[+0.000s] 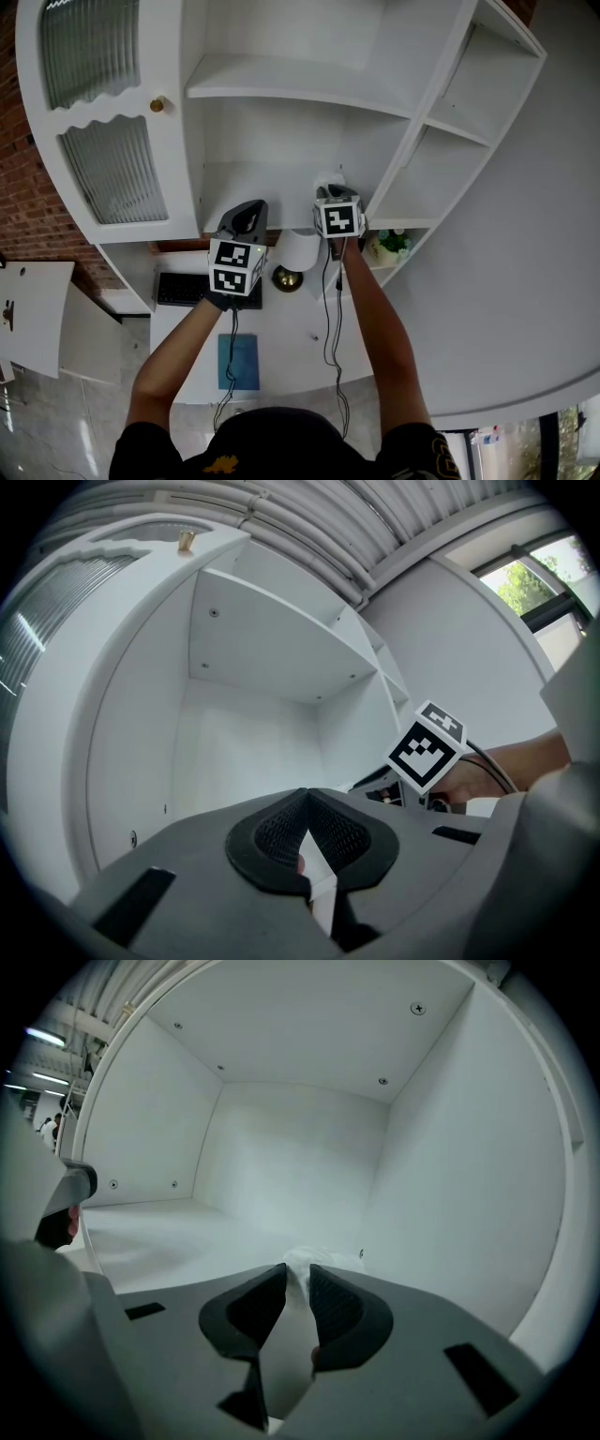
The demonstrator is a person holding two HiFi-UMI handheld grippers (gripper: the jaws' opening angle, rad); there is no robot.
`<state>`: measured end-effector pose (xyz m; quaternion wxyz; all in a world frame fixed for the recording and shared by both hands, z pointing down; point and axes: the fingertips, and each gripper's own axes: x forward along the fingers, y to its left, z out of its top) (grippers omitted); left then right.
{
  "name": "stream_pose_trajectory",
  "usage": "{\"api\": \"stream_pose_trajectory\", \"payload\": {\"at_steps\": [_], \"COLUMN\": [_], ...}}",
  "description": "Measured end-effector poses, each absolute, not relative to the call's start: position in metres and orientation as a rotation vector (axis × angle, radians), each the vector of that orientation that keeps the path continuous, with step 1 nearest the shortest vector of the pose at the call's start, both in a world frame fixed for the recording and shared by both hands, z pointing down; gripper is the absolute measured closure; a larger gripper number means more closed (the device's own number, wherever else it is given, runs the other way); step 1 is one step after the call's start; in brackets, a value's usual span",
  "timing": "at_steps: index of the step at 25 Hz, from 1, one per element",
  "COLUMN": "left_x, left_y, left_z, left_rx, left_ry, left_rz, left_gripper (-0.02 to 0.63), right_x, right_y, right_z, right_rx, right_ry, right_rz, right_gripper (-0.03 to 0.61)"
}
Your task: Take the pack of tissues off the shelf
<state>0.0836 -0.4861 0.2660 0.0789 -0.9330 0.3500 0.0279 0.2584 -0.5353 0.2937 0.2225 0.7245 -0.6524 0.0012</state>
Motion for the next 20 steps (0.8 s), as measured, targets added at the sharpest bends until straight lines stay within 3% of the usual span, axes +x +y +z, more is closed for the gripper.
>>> {"api": "stream_pose_trajectory", "payload": {"at_steps": [9,20], "left_x": [0.083,0.085], "left_y": [-0.481,-0.474], "left_z": [0.266,0.266], "left_rx": [-2.794,-2.797], "left_ry": [1.038,1.029], "left_rz": [0.084,0.090], "left_gripper": [0.600,0.600], "right_x": [0.257,0.252], "right_y": [-0.530,-0.509], "right_z": [0.292,0.282], "right_rx": [1.992,2.017], "right_ry": [-1.784,-1.830], "right_rz": [0.001,-0.009], "right_gripper": [0.539,0.541]}}
